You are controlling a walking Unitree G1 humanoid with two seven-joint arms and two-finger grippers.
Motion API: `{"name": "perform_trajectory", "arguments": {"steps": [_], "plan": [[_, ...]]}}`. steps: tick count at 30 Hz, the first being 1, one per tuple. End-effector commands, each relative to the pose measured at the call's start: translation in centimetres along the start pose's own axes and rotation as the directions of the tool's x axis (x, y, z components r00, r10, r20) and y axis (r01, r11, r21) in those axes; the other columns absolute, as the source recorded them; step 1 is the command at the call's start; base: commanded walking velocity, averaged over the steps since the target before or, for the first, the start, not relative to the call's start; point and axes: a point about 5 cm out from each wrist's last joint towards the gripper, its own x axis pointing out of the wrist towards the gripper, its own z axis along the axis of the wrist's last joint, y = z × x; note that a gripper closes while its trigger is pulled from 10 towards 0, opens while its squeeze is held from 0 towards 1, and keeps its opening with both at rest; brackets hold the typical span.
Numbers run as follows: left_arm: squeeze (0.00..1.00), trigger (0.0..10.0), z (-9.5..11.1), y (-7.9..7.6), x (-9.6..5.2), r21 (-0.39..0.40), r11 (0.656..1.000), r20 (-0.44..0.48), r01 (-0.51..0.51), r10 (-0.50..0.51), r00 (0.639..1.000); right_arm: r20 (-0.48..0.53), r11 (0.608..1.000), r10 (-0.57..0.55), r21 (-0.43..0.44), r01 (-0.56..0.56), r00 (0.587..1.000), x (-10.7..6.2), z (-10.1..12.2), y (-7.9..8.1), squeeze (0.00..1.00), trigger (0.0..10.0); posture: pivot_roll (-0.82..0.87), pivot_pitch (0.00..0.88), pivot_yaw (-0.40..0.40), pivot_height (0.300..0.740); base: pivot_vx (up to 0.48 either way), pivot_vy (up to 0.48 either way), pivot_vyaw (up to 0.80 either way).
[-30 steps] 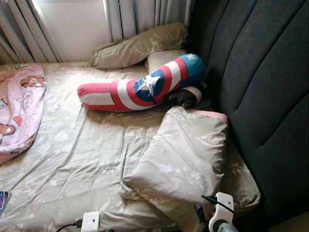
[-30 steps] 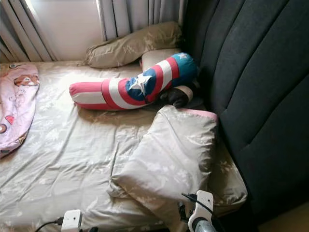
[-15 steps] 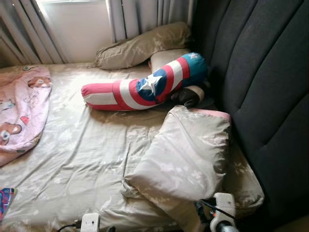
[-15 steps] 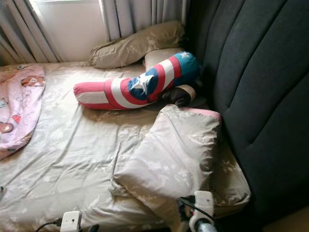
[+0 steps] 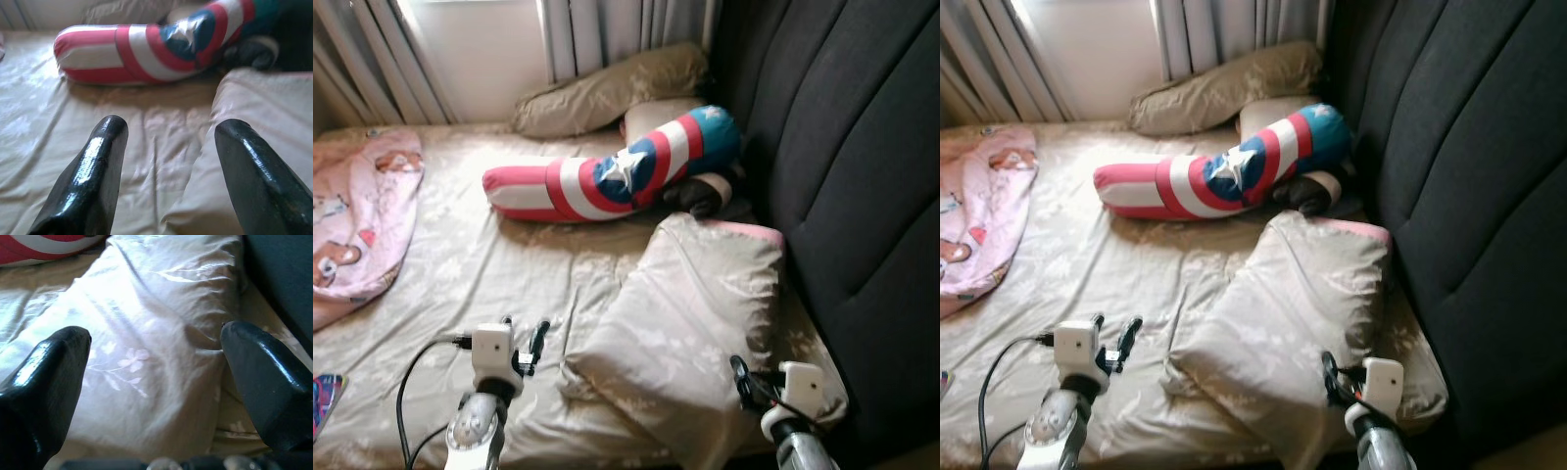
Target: Clean up the room
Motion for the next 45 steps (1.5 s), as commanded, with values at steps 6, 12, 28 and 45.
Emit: {"name": "perform_trajectory", "arguments": {"steps": [6, 12, 28, 45], "plan": [[0.00, 10.0, -0.6, -0.6, -0.5, -0.060, 0.998, -0.031, -0.003, 0.001, 1.000, -0.045, 1.000, -0.010, 0.008, 0.010, 0.999, -0.4, -0.8, -0.2, 0.00, 10.0, 0.05, 0.000, -0.065, 0.740, 0.000, 0.000, 0.00], [0.00, 10.0, 0.3, -0.6, 0.3, -0.061, 0.998, -0.037, 0.016, -0.018, 0.999, -0.020, 1.000, -0.015, 0.024, 0.015, 1.000, 0.1, 0.0, -0.2, 0.00, 10.0, 0.03, 0.000, -0.053, 0.740, 0.134, 0.000, 0.00], [0.00, 10.0, 1.6, -0.6, 1.3, -0.053, 0.997, -0.029, 0.048, -0.050, 0.998, -0.041, 1.000, -0.014, -0.003, 0.013, 0.999, 0.6, 0.2, 0.0, 0.00, 10.0, 0.03, 0.000, -0.051, 0.740, 0.295, 0.000, 0.00], [0.00, 10.0, 1.7, -0.6, 0.9, -0.053, 0.997, -0.054, 0.061, -0.064, 0.997, -0.093, 0.993, -0.114, 0.008, 0.115, 0.989, 0.8, 0.2, -1.5, 0.00, 10.0, 0.03, 0.015, -0.050, 0.740, 0.000, 0.000, 0.00]]}}
